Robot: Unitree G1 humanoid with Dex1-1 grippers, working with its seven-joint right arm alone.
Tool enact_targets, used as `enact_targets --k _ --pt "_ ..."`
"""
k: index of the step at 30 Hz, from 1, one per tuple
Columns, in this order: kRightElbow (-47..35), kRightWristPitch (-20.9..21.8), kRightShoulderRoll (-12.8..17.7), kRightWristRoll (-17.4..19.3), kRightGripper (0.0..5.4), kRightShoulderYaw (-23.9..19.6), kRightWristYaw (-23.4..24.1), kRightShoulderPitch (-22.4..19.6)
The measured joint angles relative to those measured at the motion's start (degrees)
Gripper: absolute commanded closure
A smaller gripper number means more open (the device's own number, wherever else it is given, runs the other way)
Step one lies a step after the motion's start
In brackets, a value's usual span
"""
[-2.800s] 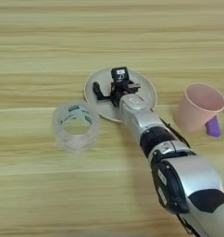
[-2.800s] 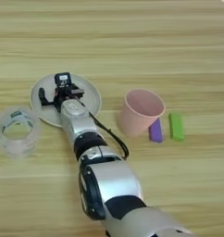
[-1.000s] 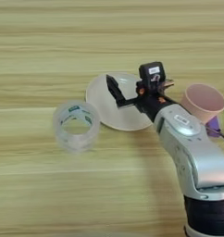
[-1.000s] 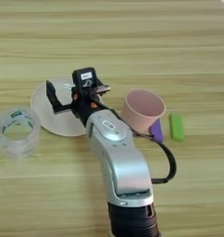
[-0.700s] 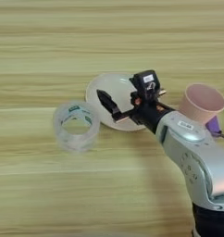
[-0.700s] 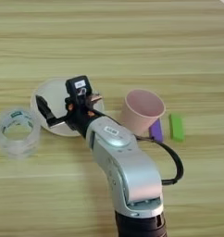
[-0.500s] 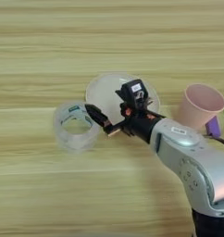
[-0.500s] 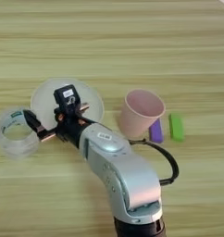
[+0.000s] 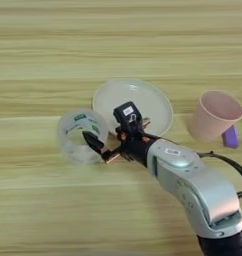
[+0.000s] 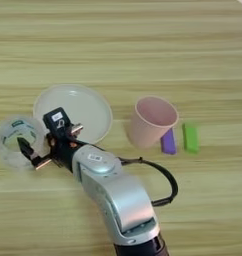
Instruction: Move the objects on the table
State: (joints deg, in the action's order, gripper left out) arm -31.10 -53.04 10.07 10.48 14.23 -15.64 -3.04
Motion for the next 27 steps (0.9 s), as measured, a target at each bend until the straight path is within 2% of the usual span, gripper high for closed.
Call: enact_targets --k 8,18,27 --pt "3.3 2.3 -0.4 -0.7 0.03 -0.7 0.3 -1.1" --pt "4.4 1.9 0.4 -1.8 0.03 0.4 0.0 -2.3" --pt "4.3 -1.6 1.4 -1.8 1.01 1.0 -1.8 -4.6"
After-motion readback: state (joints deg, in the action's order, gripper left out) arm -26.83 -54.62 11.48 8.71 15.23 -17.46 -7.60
